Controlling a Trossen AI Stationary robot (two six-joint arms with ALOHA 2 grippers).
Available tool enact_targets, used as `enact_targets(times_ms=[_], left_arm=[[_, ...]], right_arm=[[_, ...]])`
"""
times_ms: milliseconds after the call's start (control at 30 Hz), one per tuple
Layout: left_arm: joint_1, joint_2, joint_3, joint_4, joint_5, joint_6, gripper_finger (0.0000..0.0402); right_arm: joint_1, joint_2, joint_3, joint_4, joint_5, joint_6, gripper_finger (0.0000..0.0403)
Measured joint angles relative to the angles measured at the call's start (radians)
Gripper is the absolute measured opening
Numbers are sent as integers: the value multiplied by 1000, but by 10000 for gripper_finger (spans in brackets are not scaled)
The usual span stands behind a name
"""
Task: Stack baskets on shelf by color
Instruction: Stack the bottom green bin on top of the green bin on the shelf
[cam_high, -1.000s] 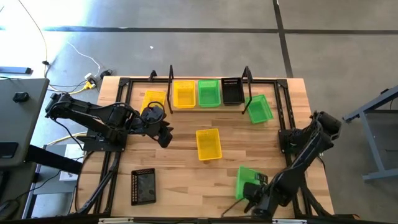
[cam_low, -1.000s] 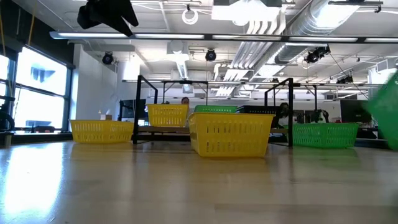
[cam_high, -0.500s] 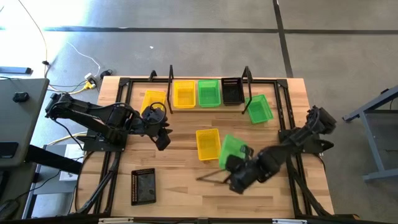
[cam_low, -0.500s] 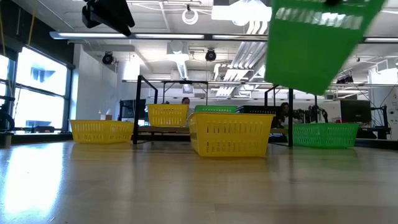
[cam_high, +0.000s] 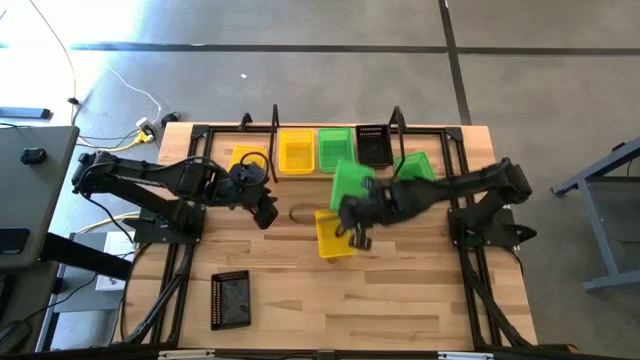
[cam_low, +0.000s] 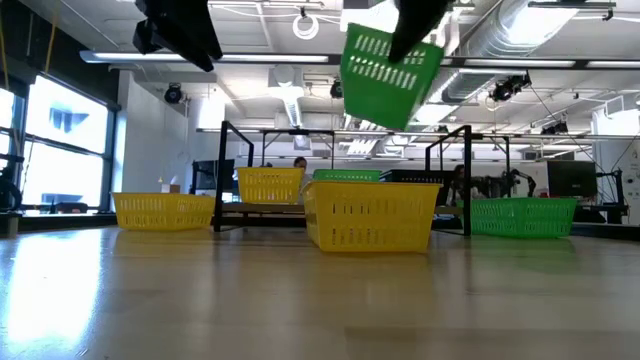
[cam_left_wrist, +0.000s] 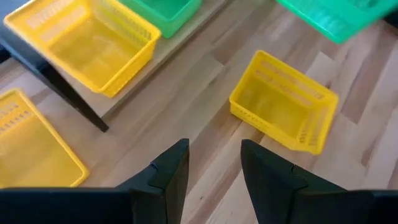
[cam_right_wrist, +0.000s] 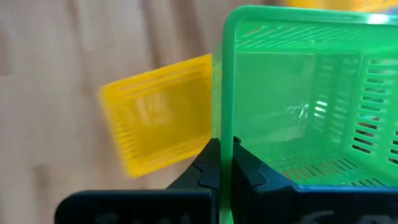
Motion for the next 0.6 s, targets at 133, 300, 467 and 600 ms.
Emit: enact_targets(times_ms=[133,300,467,600], left_arm=[[52,0,0,0,8,-15,135],[116,0,0,0,9,-38,135],[166,0,0,0,17,-63,135],[197,0,0,0,19,-102,135]], right_arm=[[-121,0,1,36,4,-190,0],[-248,0,1,75,6,-400,0],[-351,0,1,125,-5,-560,0],[-416,9,-1,161,-32,-630,0]])
